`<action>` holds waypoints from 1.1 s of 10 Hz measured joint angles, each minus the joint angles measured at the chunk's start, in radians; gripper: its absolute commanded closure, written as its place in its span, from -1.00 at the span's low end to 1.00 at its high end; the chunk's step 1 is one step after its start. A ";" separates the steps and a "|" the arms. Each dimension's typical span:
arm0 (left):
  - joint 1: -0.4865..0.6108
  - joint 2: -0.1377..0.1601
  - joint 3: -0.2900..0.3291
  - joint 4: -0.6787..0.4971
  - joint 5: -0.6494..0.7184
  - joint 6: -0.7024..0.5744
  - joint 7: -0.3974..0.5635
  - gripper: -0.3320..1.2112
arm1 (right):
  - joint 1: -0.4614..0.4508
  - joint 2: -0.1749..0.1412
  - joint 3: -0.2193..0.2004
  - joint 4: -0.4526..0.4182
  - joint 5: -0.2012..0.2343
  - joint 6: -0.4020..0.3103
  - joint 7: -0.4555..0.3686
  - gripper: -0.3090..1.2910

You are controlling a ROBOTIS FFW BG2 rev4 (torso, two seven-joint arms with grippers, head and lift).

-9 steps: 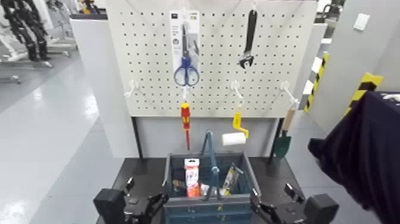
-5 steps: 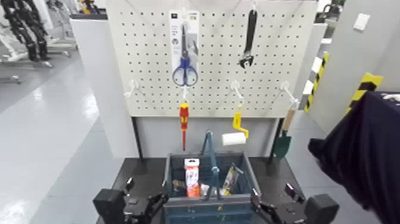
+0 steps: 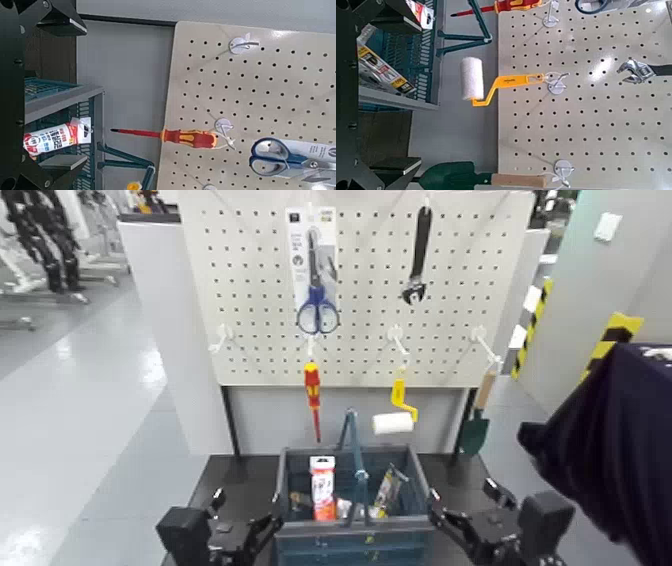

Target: Put the yellow roller into the crate.

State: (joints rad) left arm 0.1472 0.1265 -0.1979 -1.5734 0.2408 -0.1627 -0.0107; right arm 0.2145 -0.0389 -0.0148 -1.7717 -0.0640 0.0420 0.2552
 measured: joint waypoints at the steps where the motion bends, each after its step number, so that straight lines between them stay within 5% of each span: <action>1: 0.000 -0.001 0.000 0.001 0.000 -0.001 0.000 -0.35 | -0.033 -0.004 -0.006 0.013 0.004 0.014 0.028 -0.44; 7: -0.002 -0.003 0.001 0.004 0.000 -0.004 0.000 -0.35 | -0.243 -0.063 -0.014 0.145 0.011 0.075 0.163 -0.44; 11: -0.004 -0.004 0.000 0.006 0.001 -0.006 0.000 -0.35 | -0.405 -0.109 0.038 0.299 -0.023 0.047 0.209 -0.47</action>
State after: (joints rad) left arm 0.1435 0.1225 -0.1977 -1.5673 0.2418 -0.1691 -0.0107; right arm -0.1902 -0.1479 0.0234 -1.4725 -0.0869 0.0891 0.4644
